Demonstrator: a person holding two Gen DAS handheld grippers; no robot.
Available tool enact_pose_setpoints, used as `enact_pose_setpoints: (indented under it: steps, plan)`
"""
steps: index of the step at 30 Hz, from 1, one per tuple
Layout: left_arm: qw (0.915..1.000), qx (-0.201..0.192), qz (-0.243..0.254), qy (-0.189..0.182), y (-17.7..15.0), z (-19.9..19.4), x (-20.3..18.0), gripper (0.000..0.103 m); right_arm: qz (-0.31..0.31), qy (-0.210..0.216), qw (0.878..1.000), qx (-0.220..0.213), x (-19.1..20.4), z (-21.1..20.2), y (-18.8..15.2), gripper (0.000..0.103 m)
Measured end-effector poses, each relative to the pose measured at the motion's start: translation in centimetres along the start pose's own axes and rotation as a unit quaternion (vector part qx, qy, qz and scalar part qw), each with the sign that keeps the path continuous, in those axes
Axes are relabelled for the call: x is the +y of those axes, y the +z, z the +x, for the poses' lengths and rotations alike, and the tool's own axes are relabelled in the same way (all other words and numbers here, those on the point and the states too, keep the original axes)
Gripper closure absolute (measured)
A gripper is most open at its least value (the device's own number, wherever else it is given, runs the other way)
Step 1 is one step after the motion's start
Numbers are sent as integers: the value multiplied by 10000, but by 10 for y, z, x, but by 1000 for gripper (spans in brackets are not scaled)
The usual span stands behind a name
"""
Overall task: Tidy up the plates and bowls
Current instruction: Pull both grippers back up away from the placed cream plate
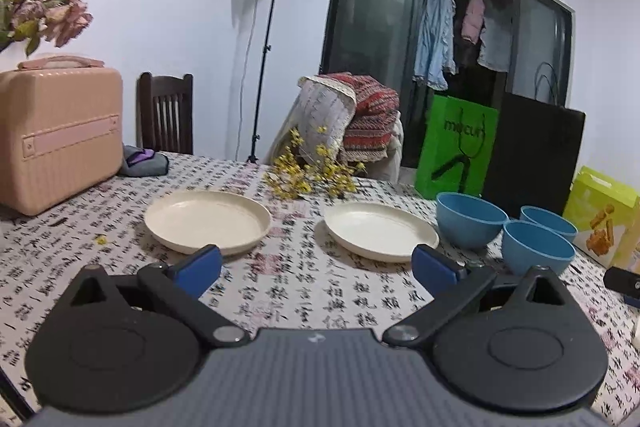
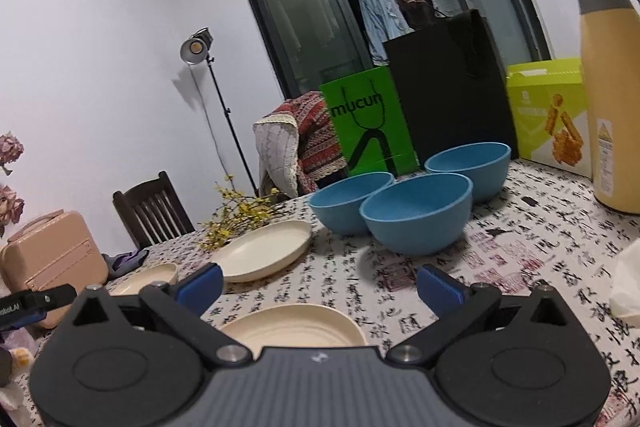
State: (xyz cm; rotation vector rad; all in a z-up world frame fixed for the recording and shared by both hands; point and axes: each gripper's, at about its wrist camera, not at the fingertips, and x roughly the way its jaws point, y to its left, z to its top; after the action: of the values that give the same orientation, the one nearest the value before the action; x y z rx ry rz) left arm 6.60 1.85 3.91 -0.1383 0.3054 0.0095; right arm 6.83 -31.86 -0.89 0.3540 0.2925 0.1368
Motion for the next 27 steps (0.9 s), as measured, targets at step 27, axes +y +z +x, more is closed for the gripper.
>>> enact_pose_setpoints:
  steps: [27]
  plan:
    - [9981,170,-495,321,40,17,71,0,-348,545,9974,329,94,62,21,0]
